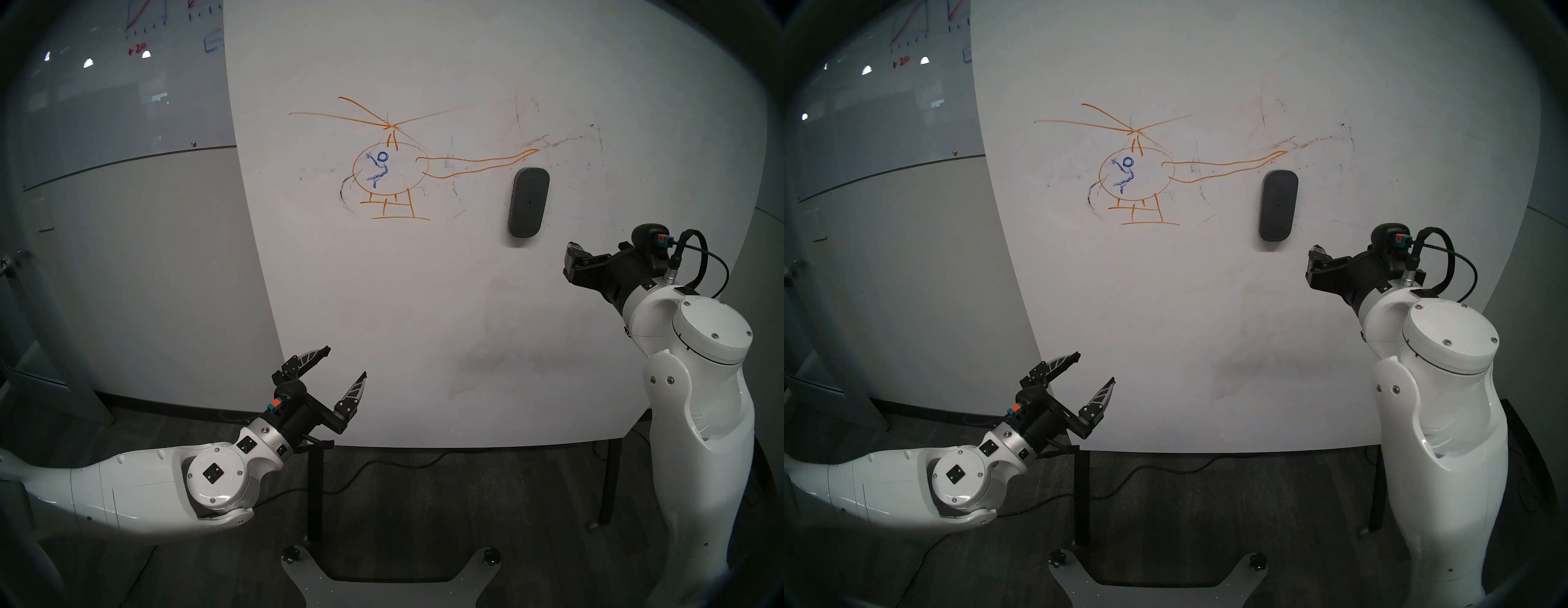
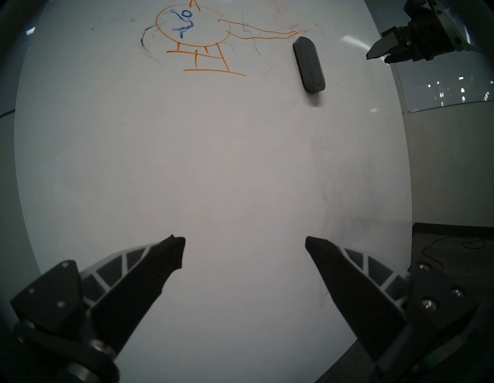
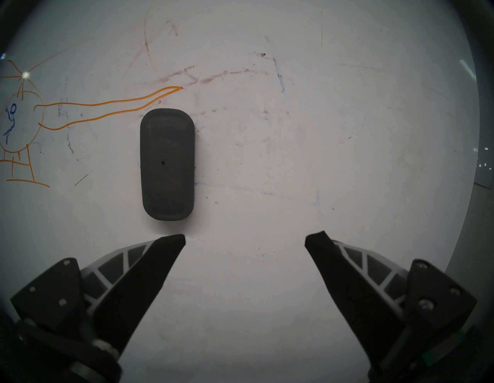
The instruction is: Erase all marks on the whiteboard with the eraser
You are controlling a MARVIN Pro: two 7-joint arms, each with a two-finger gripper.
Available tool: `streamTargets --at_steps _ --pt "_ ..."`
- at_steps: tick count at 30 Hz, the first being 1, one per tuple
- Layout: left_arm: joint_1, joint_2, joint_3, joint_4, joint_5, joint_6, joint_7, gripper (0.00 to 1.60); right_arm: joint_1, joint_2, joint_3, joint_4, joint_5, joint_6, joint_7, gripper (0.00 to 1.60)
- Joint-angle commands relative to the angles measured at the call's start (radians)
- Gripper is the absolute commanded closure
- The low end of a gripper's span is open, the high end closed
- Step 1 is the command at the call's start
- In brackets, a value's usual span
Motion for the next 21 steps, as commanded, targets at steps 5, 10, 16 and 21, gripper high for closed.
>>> streamTargets --at_steps 5,10,16,21 --pt "-0.007 0.001 -0.007 -0.006 -0.001 -0.002 0.002 0.00 -0.007 -0.024 0.024 -0.039 0.028 0.017 0.001 0.00" --pt "-0.008 0.001 -0.006 -0.006 0.000 -0.002 0.002 0.00 -0.032 -0.032 0.037 -0.040 0.009 -0.036 -0.012 0.00" --pt "-0.008 0.000 -0.005 -0.005 0.000 -0.003 0.002 0.00 -0.021 -0.040 0.038 -0.040 0.022 -0.068 -0.004 0.00" --pt "-0.009 0.000 -0.005 -0.005 0.000 -0.003 0.002 0.00 0.015 -0.043 0.002 -0.040 0.029 -0.094 0.004 0.00"
